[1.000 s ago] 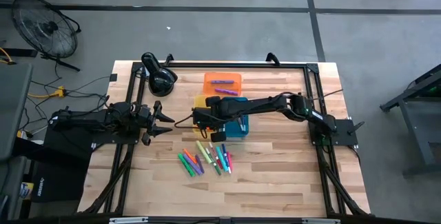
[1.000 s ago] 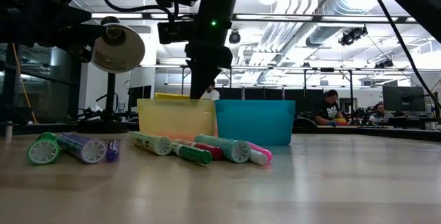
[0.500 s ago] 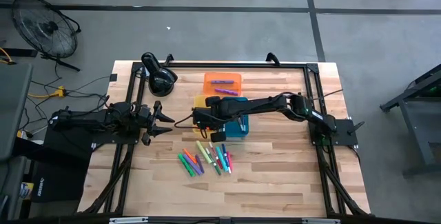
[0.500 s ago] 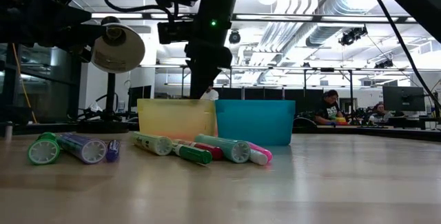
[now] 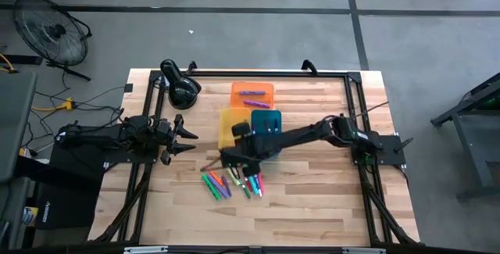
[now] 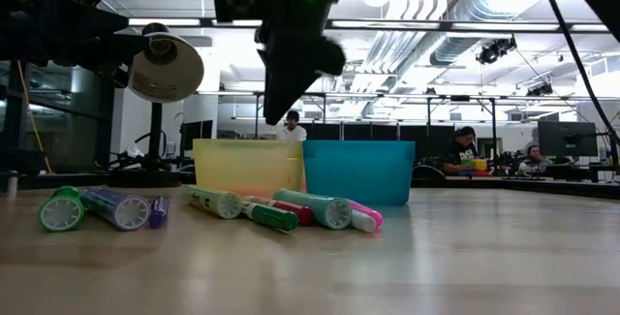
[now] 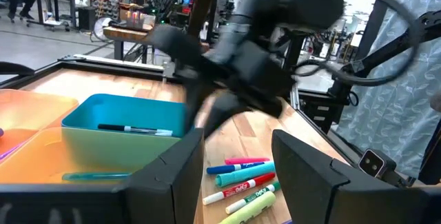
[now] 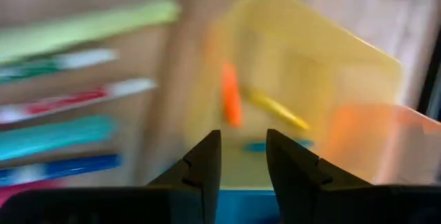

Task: Pick & Place Markers
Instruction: Put the pink pen into the yellow bin

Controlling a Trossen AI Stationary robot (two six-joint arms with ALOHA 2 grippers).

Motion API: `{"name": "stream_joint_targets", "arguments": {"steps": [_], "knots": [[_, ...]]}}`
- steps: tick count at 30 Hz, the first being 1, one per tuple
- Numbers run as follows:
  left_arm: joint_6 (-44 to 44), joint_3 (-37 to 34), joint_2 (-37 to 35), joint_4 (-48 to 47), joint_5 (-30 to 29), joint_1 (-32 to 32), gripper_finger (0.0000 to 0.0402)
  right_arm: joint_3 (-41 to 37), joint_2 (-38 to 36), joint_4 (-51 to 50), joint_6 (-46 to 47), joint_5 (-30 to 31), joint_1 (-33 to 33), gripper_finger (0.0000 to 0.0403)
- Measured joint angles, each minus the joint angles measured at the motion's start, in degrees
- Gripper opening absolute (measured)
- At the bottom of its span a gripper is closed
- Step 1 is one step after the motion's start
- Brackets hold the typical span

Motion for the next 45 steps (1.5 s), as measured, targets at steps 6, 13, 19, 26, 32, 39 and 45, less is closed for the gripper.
{"name": "stream_joint_targets", "arguments": {"steps": [6, 13, 19, 26, 32, 39, 45], "knots": [[0.0, 0.0, 0.0, 0.0, 0.0, 0.0, 0.0170, 0.0, -0.1, -3.6, 6.9, -5.0, 4.0, 0.0104], [0.0, 0.0, 0.0, 0.0, 0.0, 0.0, 0.0170, 0.0, -0.1, -5.0, 29.9, -10.6, 5.7, 0.0104], [0.0, 0.0, 0.0, 0.0, 0.0, 0.0, 0.0170, 0.0, -0.1, -8.0, 42.9, -12.2, 7.1, 0.0104], [0.0, 0.0, 0.0, 0.0, 0.0, 0.0, 0.0170, 0.0, -0.1, -14.6, 55.4, -7.0, 8.5, 0.0112], [0.0, 0.0, 0.0, 0.0, 0.0, 0.0, 0.0170, 0.0, 1.5, -14.2, 64.6, -6.2, 8.7, 0.0152], [0.0, 0.0, 0.0, 0.0, 0.0, 0.0, 0.0170, -1.0, 3.4, -14.2, 69.8, -10.8, 8.3, 0.0186], [0.0, 0.0, 0.0, 0.0, 0.0, 0.0, 0.0170, -3.2, 3.3, -12.8, 71.7, -12.4, 8.3, 0.0190]]}}
